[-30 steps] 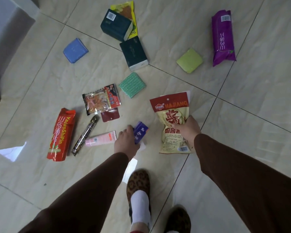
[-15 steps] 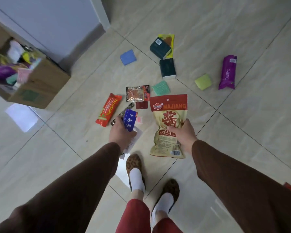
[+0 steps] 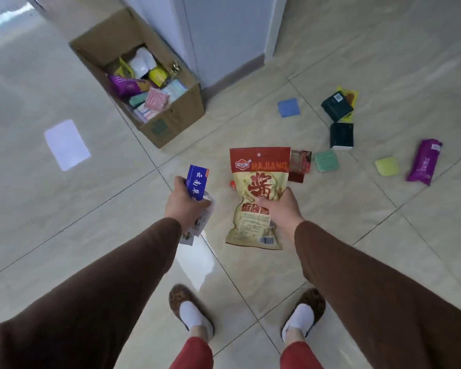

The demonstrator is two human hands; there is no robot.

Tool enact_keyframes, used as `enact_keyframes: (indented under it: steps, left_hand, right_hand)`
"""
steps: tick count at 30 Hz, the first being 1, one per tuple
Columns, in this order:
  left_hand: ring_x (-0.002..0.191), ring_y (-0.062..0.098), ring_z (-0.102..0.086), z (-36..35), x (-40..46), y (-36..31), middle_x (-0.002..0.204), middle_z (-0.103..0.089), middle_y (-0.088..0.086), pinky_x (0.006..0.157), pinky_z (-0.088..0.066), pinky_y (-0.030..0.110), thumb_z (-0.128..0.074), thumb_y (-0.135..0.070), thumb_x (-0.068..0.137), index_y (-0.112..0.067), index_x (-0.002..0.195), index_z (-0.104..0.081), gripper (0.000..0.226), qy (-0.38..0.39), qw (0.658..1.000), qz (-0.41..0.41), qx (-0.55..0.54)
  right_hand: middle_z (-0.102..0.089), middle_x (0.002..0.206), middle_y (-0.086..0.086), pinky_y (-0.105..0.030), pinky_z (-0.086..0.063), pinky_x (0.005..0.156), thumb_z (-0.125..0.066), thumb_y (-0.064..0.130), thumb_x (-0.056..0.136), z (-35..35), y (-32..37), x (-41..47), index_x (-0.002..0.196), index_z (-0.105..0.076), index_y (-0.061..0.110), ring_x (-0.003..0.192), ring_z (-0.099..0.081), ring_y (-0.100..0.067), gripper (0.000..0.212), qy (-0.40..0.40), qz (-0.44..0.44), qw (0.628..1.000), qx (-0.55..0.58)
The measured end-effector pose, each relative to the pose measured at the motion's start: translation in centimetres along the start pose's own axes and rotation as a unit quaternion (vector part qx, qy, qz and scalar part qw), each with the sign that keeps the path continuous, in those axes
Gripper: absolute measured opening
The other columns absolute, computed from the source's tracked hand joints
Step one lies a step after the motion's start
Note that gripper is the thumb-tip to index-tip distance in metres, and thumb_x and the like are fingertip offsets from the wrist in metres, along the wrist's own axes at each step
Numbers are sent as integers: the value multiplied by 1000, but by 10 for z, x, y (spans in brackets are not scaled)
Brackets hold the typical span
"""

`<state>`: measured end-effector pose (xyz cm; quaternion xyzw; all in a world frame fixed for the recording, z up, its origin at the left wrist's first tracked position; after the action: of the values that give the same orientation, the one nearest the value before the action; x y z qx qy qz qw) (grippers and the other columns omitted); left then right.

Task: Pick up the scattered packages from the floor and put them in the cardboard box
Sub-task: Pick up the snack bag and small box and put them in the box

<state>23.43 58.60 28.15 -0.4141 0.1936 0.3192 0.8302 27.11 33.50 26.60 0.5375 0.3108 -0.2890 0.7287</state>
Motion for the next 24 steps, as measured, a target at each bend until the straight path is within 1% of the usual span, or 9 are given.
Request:
enact_keyframes:
  steps: [4, 6, 10, 12, 14, 15, 19, 22, 24]
  left_hand:
    - [80, 10, -64, 84, 23, 32, 93, -57, -8, 61, -51, 27, -80, -34, 80, -25, 118, -35, 60, 1, 1000, 11, -3]
    - [82, 14, -65, 121, 41, 40, 97, -57, -5, 64, -52, 30, -81, -33, 79, -26, 119, -34, 62, 3, 1000, 21, 10]
    - [88, 21, -66, 184, 80, 45, 107, -61, 2, 76, -58, 40, -83, -34, 77, -24, 118, -34, 64, 1, 999, 32, 25]
    - [89, 22, -66, 206, 97, 43, 107, -62, 3, 77, -59, 41, -83, -34, 76, -24, 117, -35, 64, 2, 999, 30, 27]
    - [89, 22, -66, 233, 122, 39, 108, -62, 4, 74, -57, 39, -83, -33, 77, -24, 118, -35, 64, 6, 999, 26, 27]
    - [90, 23, -66, 248, 137, 35, 109, -62, 4, 73, -57, 38, -83, -32, 77, -24, 118, -34, 65, 7, 999, 24, 29]
    - [90, 23, -65, 302, 196, 24, 111, -61, 4, 70, -53, 36, -82, -28, 78, -25, 119, -33, 64, 6, 999, 16, 34]
    - [91, 23, -64, 337, 238, 22, 111, -59, 3, 70, -52, 35, -82, -25, 78, -27, 118, -32, 64, 6, 999, 14, 45]
    - [93, 25, -64, 357, 265, 21, 112, -60, 4, 73, -55, 37, -82, -25, 78, -27, 117, -32, 64, 9, 998, 10, 53]
  right_hand:
    - [-66, 101, 12, -16, -45, 55, -76, 15, 89, -81, 26, -15, 120, -52, 21, 79, -63, 2, 40, 16, 1, 1000, 13]
    - [-67, 103, 10, -15, -45, 54, -77, 15, 89, -117, 43, -17, 121, -52, 21, 78, -63, 1, 41, 19, 1, 1000, 18]
    - [-70, 110, 4, -24, -49, 62, -80, 20, 86, -173, 88, -12, 120, -53, 19, 86, -66, -8, 43, 12, 16, 1000, 9]
    - [-70, 111, 2, -36, -57, 76, -81, 22, 84, -194, 107, -2, 118, -54, 20, 95, -69, -17, 44, 2, 20, 1000, 7]
    - [-70, 111, 1, -45, -59, 89, -81, 23, 83, -219, 131, 10, 116, -53, 20, 99, -70, -21, 44, 1, 16, 1000, 10]
    - [-70, 110, 1, -45, -59, 89, -81, 22, 83, -233, 144, 17, 115, -52, 20, 97, -70, -20, 43, 2, 15, 1000, 12]
    - [-70, 109, 2, -37, -58, 79, -80, 20, 84, -287, 190, 42, 116, -52, 20, 90, -69, -15, 42, -2, 8, 1000, 21]
    - [-71, 109, 0, -46, -61, 85, -80, 21, 83, -327, 218, 60, 115, -52, 21, 92, -72, -20, 43, -5, -12, 1000, 24]
    - [-71, 108, -1, -49, -62, 85, -81, 21, 82, -351, 235, 71, 113, -52, 21, 92, -74, -22, 42, -7, -19, 999, 31]
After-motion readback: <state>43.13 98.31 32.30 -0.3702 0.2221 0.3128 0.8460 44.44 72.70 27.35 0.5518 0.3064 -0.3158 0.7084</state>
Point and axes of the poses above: each hand's wrist, its own x-axis towards the middle knuckle, its own z-axis out of the back of the hand, y = z × x, the point moved 4 cm from there along x, towards the middle knuckle
